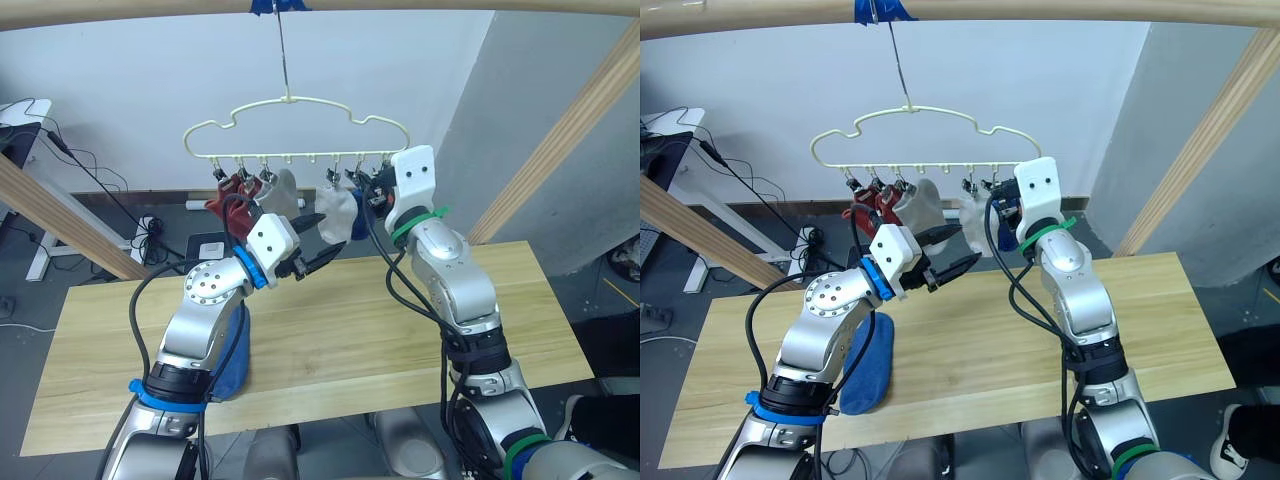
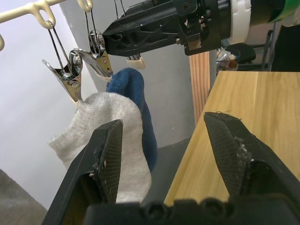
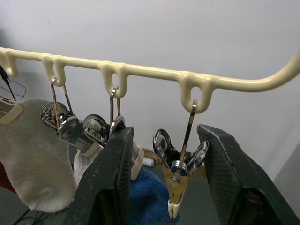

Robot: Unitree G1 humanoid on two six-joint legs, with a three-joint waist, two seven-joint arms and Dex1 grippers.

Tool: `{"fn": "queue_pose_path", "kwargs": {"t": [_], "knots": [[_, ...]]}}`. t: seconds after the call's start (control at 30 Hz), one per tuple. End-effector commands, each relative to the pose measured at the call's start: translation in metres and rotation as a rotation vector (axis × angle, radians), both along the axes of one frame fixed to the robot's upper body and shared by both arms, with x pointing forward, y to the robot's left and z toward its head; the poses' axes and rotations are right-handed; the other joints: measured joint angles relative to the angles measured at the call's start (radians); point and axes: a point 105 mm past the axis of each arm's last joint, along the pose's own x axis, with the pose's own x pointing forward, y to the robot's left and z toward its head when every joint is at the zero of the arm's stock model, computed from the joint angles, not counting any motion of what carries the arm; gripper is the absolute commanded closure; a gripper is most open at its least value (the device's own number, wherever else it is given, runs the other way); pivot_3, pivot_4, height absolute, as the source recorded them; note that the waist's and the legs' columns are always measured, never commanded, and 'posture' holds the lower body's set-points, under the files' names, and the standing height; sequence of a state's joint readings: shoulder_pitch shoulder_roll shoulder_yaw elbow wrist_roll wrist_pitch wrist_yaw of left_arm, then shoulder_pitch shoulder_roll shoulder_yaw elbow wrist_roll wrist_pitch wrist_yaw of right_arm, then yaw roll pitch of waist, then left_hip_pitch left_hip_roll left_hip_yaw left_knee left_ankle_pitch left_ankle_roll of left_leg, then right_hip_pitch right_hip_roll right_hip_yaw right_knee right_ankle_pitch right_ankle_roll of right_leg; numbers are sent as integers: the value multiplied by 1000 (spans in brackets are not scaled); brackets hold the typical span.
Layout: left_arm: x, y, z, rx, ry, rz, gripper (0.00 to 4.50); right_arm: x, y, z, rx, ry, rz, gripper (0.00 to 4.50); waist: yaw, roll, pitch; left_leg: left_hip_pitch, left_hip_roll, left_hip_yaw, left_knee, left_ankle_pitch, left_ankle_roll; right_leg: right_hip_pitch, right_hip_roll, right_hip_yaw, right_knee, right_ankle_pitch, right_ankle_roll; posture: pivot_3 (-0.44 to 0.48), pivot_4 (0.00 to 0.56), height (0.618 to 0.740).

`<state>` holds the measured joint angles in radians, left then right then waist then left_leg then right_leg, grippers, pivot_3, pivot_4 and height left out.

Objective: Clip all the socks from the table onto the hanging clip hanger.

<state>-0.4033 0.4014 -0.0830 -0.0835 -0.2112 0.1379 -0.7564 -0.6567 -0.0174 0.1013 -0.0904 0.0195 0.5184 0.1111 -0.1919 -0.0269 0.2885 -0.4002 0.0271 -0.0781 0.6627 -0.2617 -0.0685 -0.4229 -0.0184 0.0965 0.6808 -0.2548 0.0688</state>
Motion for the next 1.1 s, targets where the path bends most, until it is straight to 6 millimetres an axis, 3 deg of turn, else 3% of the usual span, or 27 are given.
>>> {"fn": "queue_pose_path", "kwargs": {"t": [0.03, 0.73, 1.1], "knots": [[-6, -4, 9, 10, -58, -23, 1462, -4, 7, 17, 23, -62, 30, 2277, 0, 0, 0, 0, 0, 0, 0, 0, 0, 0, 0, 0, 0, 0, 0, -161, 206, 740], [-7, -5, 6, 15, -55, -33, 1462, -10, -28, 19, 25, -92, -155, 2277, 0, 0, -1, 0, 0, 0, 0, 0, 0, 0, 0, 0, 0, 0, 0, -175, 208, 740], [-6, -6, 6, 15, -54, -36, 1462, -10, -28, 19, 41, -80, -151, 2277, -1, 0, -1, 0, 0, 0, 0, 0, 0, 0, 0, 0, 0, 0, 0, -179, 207, 740]]}}
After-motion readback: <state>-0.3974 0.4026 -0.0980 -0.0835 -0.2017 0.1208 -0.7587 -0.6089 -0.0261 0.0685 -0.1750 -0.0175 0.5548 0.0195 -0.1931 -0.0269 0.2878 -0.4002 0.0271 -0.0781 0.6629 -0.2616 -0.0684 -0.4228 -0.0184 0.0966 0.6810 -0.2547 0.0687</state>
